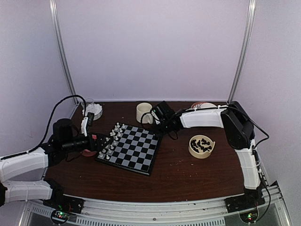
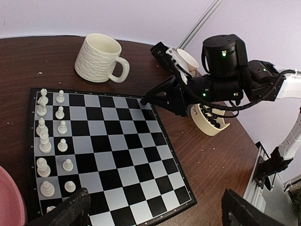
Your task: Set up the chess pieces on the board
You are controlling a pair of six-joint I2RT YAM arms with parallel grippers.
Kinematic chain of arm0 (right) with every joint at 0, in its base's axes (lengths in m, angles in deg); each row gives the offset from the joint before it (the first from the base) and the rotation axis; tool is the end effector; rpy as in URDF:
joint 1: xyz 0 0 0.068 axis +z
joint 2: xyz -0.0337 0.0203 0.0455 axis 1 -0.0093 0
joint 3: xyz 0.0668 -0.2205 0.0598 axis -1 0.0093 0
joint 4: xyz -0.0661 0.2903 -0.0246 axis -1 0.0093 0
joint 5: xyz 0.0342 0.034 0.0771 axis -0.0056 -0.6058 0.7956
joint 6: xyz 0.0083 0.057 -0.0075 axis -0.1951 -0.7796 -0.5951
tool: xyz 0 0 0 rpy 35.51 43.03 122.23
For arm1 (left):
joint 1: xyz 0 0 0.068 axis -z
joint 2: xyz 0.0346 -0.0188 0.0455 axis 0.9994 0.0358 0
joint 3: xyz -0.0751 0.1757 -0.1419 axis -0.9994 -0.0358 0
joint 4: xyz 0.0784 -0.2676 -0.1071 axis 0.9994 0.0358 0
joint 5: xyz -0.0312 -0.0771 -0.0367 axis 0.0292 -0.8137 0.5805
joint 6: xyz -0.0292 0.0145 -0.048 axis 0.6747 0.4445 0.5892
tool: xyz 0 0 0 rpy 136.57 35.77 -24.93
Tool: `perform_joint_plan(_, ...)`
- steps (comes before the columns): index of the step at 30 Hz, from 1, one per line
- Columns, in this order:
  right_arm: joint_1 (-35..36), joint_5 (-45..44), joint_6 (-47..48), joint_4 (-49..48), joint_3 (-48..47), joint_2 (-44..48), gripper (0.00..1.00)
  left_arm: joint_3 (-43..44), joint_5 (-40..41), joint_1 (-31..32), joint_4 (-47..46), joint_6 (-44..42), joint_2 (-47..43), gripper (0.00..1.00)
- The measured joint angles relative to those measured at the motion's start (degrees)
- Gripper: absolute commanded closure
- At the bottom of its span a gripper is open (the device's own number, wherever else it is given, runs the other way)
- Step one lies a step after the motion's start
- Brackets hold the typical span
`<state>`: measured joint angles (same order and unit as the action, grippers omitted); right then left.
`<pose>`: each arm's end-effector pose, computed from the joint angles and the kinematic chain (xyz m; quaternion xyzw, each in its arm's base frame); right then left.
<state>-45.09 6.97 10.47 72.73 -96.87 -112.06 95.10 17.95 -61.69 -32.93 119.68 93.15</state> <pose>0.3625 0.3507 0.1059 -0.2413 0.9096 0.1346 0.3102 0.2313 -0.1342 0.1640 0.0884 0.8022 -0.4320 0.4024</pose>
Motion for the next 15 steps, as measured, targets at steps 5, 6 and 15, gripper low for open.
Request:
perform_joint_plan(5,0.0,0.0,0.0,-0.2,0.2,0.1,0.88,0.0,0.0,0.0,0.0,0.0,0.0,0.03)
perform_joint_plan(6,0.0,0.0,0.0,-0.3,0.3,0.1,0.88,0.0,0.0,0.0,0.0,0.0,0.0,0.02)
perform_joint_plan(15,0.2,0.0,0.0,-0.5,0.9,0.5,0.88,0.0,0.0,0.0,0.0,0.0,0.0,0.02)
